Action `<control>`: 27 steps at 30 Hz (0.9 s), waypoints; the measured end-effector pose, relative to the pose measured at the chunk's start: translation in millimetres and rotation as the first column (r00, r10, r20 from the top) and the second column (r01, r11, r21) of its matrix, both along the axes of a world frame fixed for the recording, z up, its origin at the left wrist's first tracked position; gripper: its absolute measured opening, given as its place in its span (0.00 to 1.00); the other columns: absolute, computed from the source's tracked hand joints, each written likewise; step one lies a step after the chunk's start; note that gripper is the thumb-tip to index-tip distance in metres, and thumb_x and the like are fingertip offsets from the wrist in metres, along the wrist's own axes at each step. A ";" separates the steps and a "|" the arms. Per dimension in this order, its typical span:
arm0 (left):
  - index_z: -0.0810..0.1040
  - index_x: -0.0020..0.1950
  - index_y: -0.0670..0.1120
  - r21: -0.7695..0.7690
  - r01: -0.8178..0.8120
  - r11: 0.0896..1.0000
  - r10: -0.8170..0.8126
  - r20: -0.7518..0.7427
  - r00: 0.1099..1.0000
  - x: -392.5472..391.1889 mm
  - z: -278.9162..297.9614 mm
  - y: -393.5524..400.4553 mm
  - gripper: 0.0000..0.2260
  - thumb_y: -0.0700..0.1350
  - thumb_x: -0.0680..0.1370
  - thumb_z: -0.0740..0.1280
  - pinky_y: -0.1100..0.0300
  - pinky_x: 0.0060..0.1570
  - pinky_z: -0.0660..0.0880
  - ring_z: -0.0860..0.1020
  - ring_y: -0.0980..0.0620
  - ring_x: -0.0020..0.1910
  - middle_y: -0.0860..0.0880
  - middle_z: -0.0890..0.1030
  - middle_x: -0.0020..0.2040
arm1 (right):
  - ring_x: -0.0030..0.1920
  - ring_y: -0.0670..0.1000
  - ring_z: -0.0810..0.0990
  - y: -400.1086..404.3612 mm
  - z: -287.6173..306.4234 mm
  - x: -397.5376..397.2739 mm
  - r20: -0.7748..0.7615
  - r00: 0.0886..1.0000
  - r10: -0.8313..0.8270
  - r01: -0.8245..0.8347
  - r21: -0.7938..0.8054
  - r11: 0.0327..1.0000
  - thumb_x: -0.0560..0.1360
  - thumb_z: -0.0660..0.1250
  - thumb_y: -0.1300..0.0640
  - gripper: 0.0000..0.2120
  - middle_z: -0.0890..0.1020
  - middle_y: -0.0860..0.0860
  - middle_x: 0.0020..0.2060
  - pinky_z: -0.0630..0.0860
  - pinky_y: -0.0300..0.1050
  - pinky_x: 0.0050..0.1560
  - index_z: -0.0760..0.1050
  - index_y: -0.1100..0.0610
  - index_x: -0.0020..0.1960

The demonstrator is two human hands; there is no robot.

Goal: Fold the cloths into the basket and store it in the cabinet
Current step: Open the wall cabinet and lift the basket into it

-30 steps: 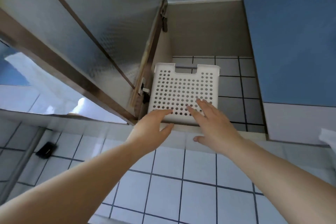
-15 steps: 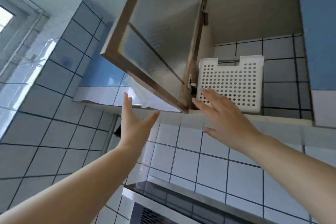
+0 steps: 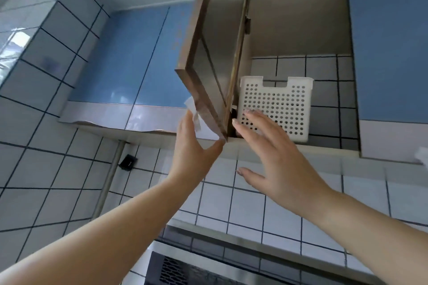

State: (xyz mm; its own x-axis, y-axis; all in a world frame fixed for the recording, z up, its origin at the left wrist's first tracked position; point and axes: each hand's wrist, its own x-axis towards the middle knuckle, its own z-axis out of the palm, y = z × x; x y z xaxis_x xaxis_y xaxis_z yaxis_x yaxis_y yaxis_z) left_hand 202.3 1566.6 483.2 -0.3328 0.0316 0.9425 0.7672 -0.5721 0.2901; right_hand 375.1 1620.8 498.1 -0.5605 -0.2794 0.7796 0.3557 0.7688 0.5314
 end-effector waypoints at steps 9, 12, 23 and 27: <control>0.63 0.70 0.50 0.086 -0.121 0.989 0.144 -0.369 0.918 30.1 14.0 38.8 0.31 0.44 0.71 0.72 0.59 0.59 0.71 0.68 0.55 0.63 0.52 0.65 0.66 | 0.76 0.50 0.54 -7.8 -28.8 53.5 0.053 0.969 -0.241 0.231 0.138 0.963 0.74 0.60 0.46 0.30 0.60 0.52 0.75 0.50 0.42 0.75 0.59 0.52 0.74; 0.63 0.69 0.50 0.182 -0.247 0.952 0.303 -0.432 0.850 43.1 18.5 62.8 0.32 0.44 0.69 0.73 0.38 0.65 0.66 0.68 0.49 0.63 0.47 0.68 0.64 | 0.75 0.52 0.56 0.4 -26.2 64.2 0.026 0.948 -0.319 0.308 0.196 0.931 0.74 0.60 0.47 0.30 0.60 0.54 0.74 0.55 0.46 0.74 0.61 0.55 0.74; 0.70 0.69 0.43 0.187 -0.638 0.747 0.602 -0.596 0.531 98.4 28.2 158.8 0.36 0.50 0.64 0.75 0.38 0.67 0.60 0.74 0.44 0.63 0.45 0.75 0.62 | 0.76 0.52 0.40 88.4 -0.1 84.7 -0.051 0.724 -0.688 0.682 -0.099 0.725 0.75 0.60 0.48 0.38 0.42 0.53 0.77 0.40 0.51 0.75 0.44 0.60 0.77; 0.66 0.68 0.40 0.254 -0.687 0.681 0.682 -0.564 0.467 105.9 23.5 189.5 0.41 0.50 0.58 0.77 0.35 0.65 0.62 0.74 0.43 0.62 0.43 0.75 0.60 | 0.75 0.50 0.32 121.5 2.6 79.9 0.040 0.694 -0.719 0.702 -0.260 0.663 0.75 0.60 0.52 0.41 0.33 0.51 0.75 0.33 0.53 0.73 0.35 0.57 0.76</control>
State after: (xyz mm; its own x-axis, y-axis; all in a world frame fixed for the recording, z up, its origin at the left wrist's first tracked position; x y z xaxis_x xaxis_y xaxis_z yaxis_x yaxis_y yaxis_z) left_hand 308.1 1756.0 506.7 0.3478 0.0478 0.9363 0.9126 0.2115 -0.3498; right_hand 455.0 1742.3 500.6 -0.4599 0.3808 0.8022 0.8719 0.3645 0.3269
